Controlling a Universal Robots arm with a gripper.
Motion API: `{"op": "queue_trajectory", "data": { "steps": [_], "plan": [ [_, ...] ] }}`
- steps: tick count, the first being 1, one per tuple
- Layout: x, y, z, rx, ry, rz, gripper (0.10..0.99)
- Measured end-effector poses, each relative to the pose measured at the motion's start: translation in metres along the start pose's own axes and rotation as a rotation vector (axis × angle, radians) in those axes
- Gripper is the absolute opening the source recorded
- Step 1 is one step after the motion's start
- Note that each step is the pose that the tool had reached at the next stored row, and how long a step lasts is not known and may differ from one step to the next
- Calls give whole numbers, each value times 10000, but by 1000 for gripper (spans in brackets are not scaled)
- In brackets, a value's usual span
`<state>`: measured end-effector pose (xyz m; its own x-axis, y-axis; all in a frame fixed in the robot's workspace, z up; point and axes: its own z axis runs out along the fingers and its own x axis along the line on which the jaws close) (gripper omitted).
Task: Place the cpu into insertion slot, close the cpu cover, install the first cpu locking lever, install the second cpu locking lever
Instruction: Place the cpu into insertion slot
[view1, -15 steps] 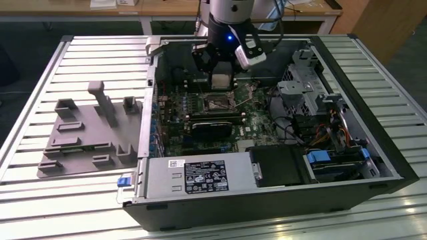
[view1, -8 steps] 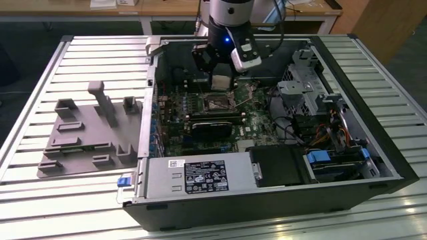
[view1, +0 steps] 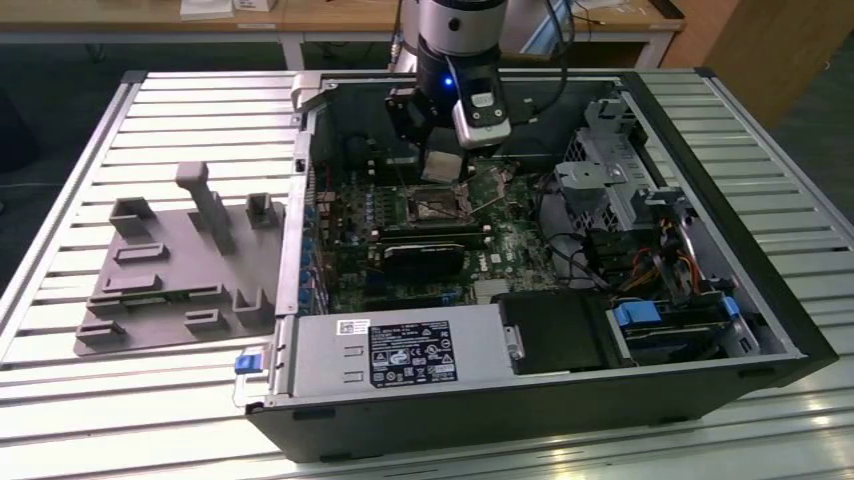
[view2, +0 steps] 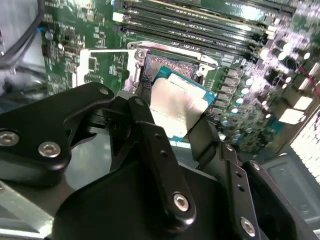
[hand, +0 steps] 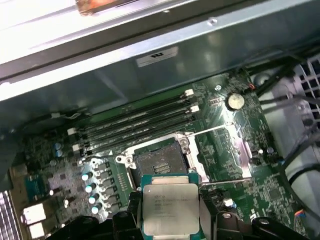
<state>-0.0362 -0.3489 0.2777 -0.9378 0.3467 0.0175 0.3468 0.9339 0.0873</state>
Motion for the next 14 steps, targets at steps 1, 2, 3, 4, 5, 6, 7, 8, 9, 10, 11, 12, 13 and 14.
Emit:
{"op": "queue_trajectory", "data": {
  "steps": [1, 2, 3, 4, 5, 6, 7, 8, 9, 10, 11, 12, 13, 14],
  "plan": [
    [0, 0, 2, -1, -16, 177, 541],
    [0, 0, 4, -5, -33, 367, 541],
    [0, -1, 7, -8, -48, 543, 541],
    [0, -1, 9, -11, -64, 721, 541],
    [0, -1, 11, -13, -79, 897, 541],
    [0, -1, 13, -16, -94, 1074, 541],
    [0, -1, 15, -20, -109, 1242, 541],
    [0, -2, 17, -22, -125, 1418, 541],
    [0, -2, 19, -24, -140, 1585, 541],
    [0, -2, 21, -27, -155, 1752, 541],
    [0, -2, 22, -28, -170, 1921, 541],
    [0, -2, 24, -29, -186, 2087, 541],
    [-1, -2, 26, -30, -203, 2269, 541],
    [-1, -2, 27, -31, -219, 2435, 541]
  ]
}}
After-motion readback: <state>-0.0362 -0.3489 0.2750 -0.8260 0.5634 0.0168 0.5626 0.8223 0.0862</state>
